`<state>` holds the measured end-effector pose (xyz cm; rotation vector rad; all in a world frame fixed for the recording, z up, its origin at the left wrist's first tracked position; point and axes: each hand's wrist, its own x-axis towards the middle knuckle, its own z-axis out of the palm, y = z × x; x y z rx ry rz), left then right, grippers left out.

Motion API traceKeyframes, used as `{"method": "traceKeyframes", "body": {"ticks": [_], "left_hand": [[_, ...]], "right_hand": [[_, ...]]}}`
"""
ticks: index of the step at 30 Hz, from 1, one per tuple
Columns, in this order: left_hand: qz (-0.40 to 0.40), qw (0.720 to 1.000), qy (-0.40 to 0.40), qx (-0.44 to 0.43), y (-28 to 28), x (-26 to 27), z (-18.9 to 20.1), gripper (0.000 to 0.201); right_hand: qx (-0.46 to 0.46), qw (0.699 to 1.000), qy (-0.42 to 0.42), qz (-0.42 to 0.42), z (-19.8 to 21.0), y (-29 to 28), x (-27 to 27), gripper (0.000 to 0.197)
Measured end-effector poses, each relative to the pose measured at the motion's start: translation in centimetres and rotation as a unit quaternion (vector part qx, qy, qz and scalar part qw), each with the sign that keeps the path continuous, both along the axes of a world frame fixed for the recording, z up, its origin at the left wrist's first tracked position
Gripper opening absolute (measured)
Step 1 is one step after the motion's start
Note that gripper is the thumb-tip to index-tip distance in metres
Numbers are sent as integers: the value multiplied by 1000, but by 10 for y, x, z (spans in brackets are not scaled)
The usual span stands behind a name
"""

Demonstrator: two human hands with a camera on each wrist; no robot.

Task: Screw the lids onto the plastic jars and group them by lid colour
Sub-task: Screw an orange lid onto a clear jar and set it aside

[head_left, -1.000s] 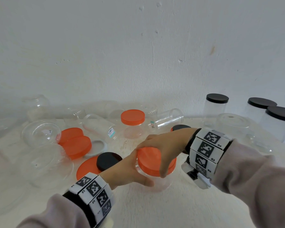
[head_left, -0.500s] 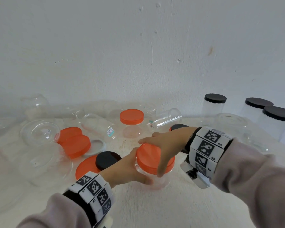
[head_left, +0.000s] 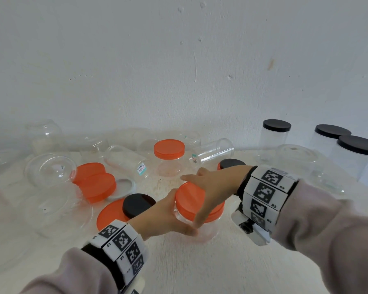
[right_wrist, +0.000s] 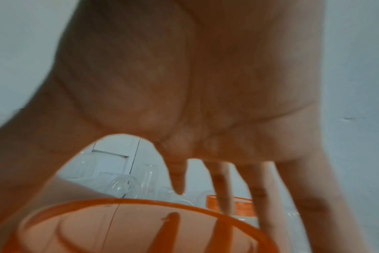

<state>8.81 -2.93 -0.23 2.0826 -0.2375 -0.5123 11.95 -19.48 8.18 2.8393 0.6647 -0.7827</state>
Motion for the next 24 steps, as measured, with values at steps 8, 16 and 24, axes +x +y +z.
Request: {"method": "traceKeyframes", "body": {"ticks": [8,16,24], "left_hand": [[1,1000,1,-5,1,1,-3,106],[-3,1000,1,-5,1,3,-5,110],[-9,1000,-2,-12,2,4,-6,103]], "right_hand": [[29,999,-20,-16,-1,3,-4,103],[33,999,19,20,11,5,-4,101],[14,998,-56,-6,2,8,-6,95]]}}
